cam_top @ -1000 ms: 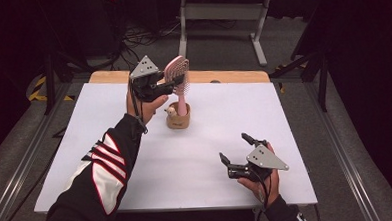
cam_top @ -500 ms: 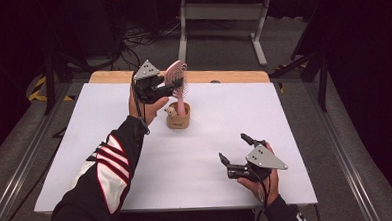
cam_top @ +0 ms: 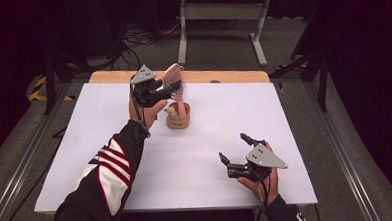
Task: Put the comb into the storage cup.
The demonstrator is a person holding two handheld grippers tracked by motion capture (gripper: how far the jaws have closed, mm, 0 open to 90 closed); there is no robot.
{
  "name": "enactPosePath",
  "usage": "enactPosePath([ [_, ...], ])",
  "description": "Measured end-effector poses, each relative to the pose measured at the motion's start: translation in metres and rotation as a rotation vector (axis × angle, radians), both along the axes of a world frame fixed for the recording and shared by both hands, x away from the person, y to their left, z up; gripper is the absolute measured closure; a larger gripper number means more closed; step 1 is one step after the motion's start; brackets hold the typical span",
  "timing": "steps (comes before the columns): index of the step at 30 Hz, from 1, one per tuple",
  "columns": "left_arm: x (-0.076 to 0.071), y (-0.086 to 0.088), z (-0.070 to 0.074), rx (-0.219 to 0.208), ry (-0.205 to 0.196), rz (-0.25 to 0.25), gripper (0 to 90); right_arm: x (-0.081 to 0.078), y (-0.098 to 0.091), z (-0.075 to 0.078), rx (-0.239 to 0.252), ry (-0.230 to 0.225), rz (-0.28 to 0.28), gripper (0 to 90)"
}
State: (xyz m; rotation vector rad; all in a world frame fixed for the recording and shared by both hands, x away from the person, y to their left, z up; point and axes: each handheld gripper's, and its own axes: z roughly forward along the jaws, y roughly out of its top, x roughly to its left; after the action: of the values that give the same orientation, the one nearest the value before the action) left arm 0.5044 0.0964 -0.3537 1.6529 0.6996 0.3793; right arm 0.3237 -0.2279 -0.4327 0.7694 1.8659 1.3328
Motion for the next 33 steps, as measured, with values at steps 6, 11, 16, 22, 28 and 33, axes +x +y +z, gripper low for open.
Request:
enactPosePath([
  [6,0.001,-0.001,-0.008,-0.004,0.012,0.004,63.6,0.000,0.000,0.000,0.001,-0.001,0.003,9.8],
  [11,0.001,0.000,-0.010,-0.022,0.015,0.005,63.5,0.000,-0.001,0.000,0.002,-0.001,0.001,9.8],
  [16,0.002,0.001,-0.011,-0.030,0.021,0.008,63.4,0.001,0.000,-0.001,-0.003,0.002,0.004,9.8],
  [22,0.004,0.004,-0.013,-0.035,0.038,0.014,63.3,0.001,0.001,-0.001,-0.009,0.004,0.003,10.2],
  [28,0.007,0.009,-0.015,-0.039,0.041,0.035,62.5,0.001,0.002,-0.002,-0.017,0.003,0.001,10.7],
  [33,0.009,0.011,-0.019,-0.020,0.049,0.041,62.9,0.002,0.002,-0.003,-0.020,0.004,-0.004,10.7],
])
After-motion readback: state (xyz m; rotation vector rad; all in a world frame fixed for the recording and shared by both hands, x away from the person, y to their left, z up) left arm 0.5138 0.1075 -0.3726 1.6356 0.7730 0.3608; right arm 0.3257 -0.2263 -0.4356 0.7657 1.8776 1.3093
